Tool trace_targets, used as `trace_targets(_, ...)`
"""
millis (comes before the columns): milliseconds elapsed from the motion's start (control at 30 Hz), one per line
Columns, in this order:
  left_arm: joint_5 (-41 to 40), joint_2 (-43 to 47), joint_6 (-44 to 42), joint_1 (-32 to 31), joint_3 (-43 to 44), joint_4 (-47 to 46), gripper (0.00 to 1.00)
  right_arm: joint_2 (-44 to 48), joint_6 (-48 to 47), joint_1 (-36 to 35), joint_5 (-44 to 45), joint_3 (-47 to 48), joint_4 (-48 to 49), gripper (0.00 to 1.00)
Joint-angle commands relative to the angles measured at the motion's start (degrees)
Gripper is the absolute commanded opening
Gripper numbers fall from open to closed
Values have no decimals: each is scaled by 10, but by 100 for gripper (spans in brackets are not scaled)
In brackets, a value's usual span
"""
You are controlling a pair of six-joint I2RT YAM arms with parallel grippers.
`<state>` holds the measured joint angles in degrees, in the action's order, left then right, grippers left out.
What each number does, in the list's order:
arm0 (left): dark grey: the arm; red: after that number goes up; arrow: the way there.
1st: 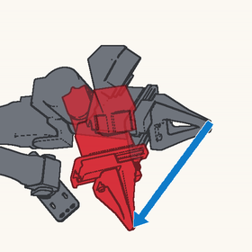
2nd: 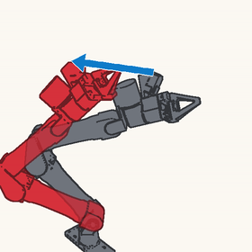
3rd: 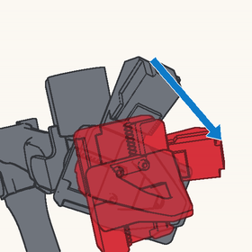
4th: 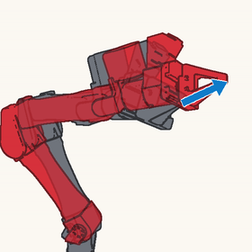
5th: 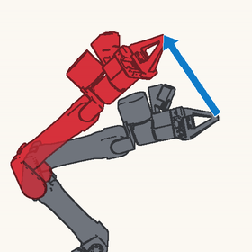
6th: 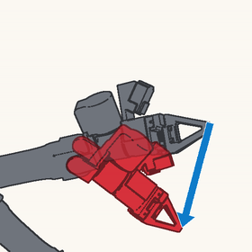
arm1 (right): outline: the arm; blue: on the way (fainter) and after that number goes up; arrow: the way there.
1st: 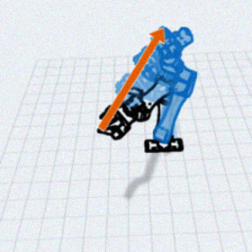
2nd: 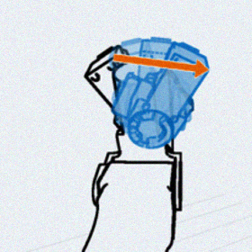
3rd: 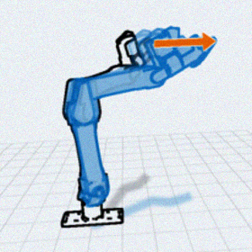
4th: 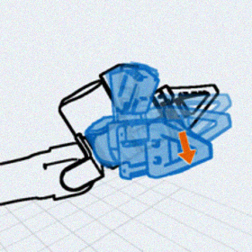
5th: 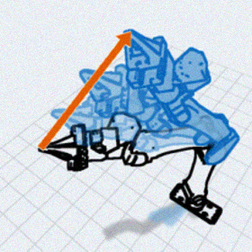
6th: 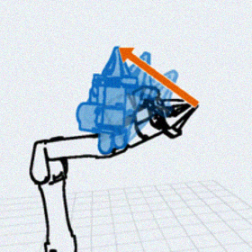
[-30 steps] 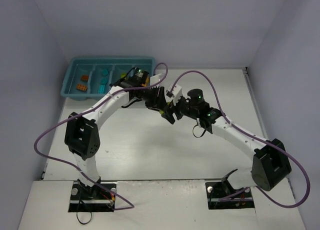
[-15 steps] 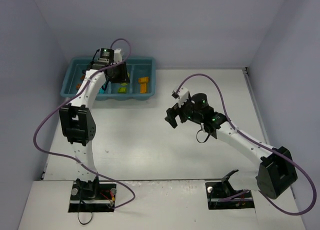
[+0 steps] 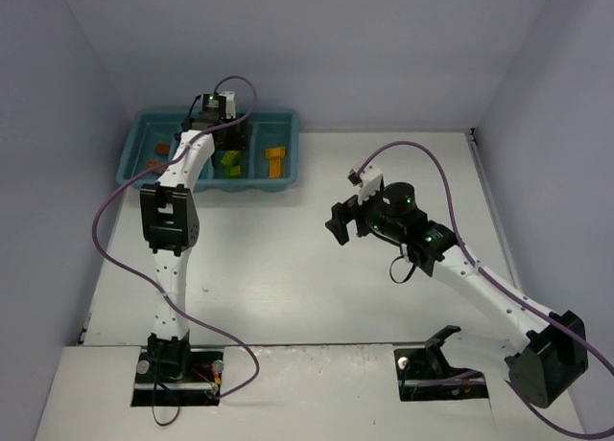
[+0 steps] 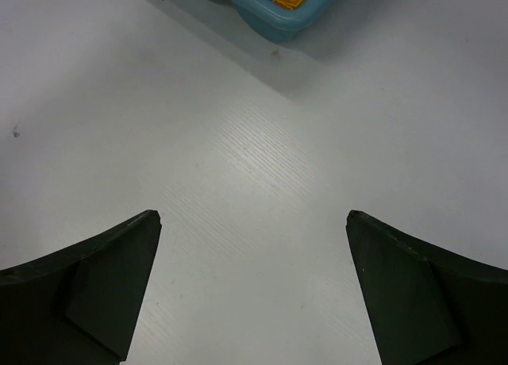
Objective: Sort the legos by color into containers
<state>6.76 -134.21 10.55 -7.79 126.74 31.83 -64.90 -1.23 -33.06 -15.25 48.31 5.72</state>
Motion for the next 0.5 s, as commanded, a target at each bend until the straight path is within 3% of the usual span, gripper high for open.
trace_targets(0, -8, 41, 3, 16, 49, -57, 73, 29, 32, -1, 40, 31, -2, 100)
trace_targets(200, 14, 101, 20, 25, 62, -31, 78, 53, 73, 0, 130, 58, -70, 100)
trace_targets(400, 37, 318, 54, 24, -100, 4, 78, 70, 133, 2, 283, 141, -148, 100)
trace_targets(467, 26, 417, 57, 24, -171, 20, 78, 86, 116, 4, 282, 164, -149, 100)
